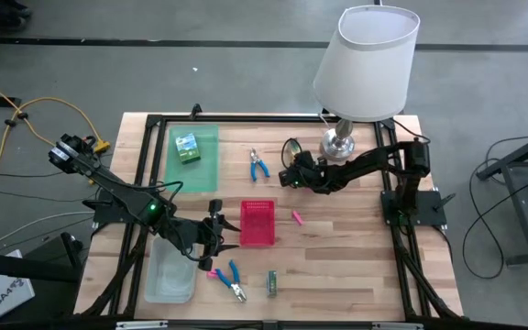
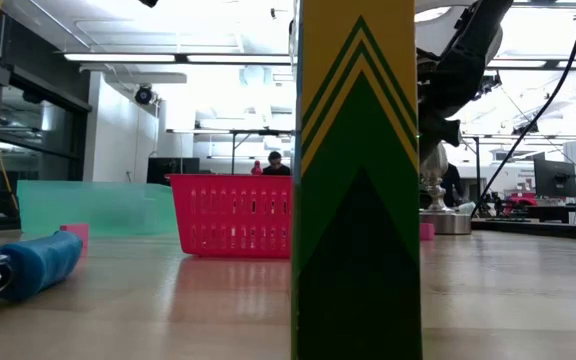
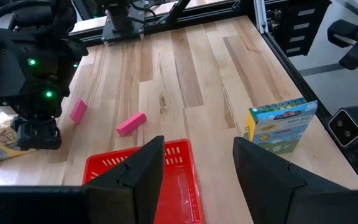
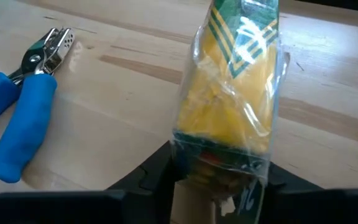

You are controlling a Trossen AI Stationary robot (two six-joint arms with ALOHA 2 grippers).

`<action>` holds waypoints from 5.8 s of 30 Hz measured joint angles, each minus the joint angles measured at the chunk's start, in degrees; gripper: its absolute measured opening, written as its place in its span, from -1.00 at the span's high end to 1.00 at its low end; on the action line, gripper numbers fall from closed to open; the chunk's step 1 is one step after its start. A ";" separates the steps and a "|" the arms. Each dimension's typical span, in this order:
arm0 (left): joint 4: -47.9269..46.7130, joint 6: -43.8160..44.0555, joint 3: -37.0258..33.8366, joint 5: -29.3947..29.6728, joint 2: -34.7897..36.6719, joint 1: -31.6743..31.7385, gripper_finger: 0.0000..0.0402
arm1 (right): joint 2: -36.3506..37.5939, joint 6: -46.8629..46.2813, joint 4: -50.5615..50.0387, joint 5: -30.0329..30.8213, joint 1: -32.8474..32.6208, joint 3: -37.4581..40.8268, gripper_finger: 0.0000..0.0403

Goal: Pick & Place School Supplies
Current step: Put the top yellow crayon box into the green bin

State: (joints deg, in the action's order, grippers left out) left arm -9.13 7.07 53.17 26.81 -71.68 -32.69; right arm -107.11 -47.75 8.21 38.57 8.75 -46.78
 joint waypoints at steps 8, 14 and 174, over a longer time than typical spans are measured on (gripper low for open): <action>0.00 -0.22 0.00 0.00 0.00 0.00 0.09 | 0.00 1.07 0.35 0.02 0.00 0.00 0.53; 0.00 -0.26 0.00 0.06 0.00 0.00 0.09 | 0.00 2.75 1.75 -1.29 -0.04 0.00 0.54; 38.97 7.58 0.02 -30.58 -14.45 16.94 0.47 | 23.32 33.03 13.30 -13.00 -39.34 -0.44 0.60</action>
State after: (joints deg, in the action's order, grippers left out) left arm 29.85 14.66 53.19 -3.77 -86.13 -15.75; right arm -83.79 -14.72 21.50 25.57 -30.59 -47.22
